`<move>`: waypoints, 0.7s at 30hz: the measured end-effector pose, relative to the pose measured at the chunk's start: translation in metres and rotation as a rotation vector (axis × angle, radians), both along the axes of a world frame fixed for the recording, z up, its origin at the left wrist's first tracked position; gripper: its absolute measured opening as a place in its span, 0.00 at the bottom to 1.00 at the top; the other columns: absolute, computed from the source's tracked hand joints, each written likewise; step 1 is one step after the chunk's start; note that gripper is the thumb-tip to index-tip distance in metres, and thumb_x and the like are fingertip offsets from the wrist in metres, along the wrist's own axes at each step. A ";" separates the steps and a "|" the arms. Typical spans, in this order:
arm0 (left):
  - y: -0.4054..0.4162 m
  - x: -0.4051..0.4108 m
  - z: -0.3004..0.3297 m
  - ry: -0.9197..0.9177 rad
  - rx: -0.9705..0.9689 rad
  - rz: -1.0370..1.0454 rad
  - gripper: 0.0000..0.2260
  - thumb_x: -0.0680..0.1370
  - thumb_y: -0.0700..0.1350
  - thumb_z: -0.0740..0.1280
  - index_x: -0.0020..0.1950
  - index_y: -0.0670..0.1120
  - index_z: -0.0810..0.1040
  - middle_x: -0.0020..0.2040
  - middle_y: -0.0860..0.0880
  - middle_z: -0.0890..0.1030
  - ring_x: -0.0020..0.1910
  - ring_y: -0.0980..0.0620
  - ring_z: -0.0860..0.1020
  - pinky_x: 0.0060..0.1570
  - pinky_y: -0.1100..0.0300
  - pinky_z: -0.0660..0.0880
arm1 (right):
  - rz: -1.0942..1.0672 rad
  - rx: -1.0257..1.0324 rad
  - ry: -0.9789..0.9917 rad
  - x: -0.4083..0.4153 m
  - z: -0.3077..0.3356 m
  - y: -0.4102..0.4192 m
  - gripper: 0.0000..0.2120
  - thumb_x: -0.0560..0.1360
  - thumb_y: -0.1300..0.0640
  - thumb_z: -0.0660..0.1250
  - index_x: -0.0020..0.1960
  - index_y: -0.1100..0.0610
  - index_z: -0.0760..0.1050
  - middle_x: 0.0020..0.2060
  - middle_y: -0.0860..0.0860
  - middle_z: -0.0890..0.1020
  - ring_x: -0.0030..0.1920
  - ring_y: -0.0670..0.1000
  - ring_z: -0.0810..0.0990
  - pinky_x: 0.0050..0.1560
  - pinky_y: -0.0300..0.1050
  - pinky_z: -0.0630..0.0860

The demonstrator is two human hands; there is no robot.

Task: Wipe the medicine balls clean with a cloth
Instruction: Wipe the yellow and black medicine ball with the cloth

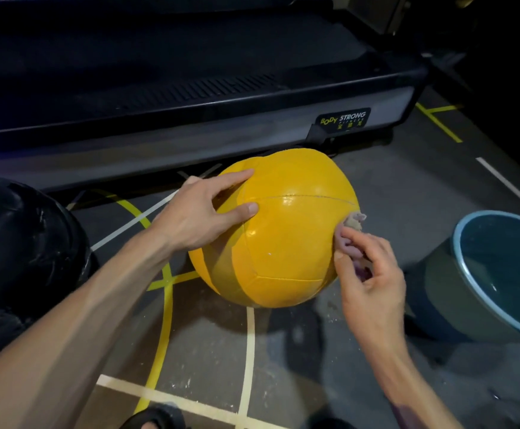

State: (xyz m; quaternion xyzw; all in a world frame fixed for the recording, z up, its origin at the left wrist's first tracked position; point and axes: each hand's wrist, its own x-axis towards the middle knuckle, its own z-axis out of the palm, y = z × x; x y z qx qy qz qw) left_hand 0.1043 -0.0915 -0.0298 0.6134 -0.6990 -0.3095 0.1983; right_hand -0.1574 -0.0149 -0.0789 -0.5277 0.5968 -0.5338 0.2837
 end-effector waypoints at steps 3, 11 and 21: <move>-0.002 0.002 -0.005 0.002 0.007 0.016 0.34 0.71 0.72 0.63 0.77 0.72 0.62 0.65 0.50 0.69 0.62 0.52 0.65 0.57 0.56 0.66 | -0.017 -0.024 0.052 -0.007 -0.005 -0.008 0.14 0.79 0.65 0.68 0.63 0.53 0.81 0.55 0.47 0.79 0.54 0.45 0.81 0.55 0.38 0.78; -0.024 -0.019 -0.022 0.016 -0.138 0.051 0.33 0.73 0.75 0.63 0.76 0.66 0.67 0.62 0.58 0.74 0.63 0.48 0.70 0.61 0.45 0.71 | -0.087 -0.078 0.116 0.004 0.003 -0.027 0.16 0.78 0.65 0.69 0.63 0.54 0.81 0.54 0.46 0.78 0.52 0.47 0.81 0.52 0.40 0.78; -0.033 -0.020 -0.028 0.028 -0.172 0.048 0.37 0.68 0.80 0.61 0.74 0.67 0.69 0.59 0.58 0.76 0.61 0.47 0.74 0.60 0.42 0.75 | 0.362 -0.339 0.809 0.022 -0.011 0.006 0.21 0.71 0.62 0.70 0.63 0.56 0.80 0.58 0.53 0.78 0.54 0.55 0.77 0.53 0.50 0.75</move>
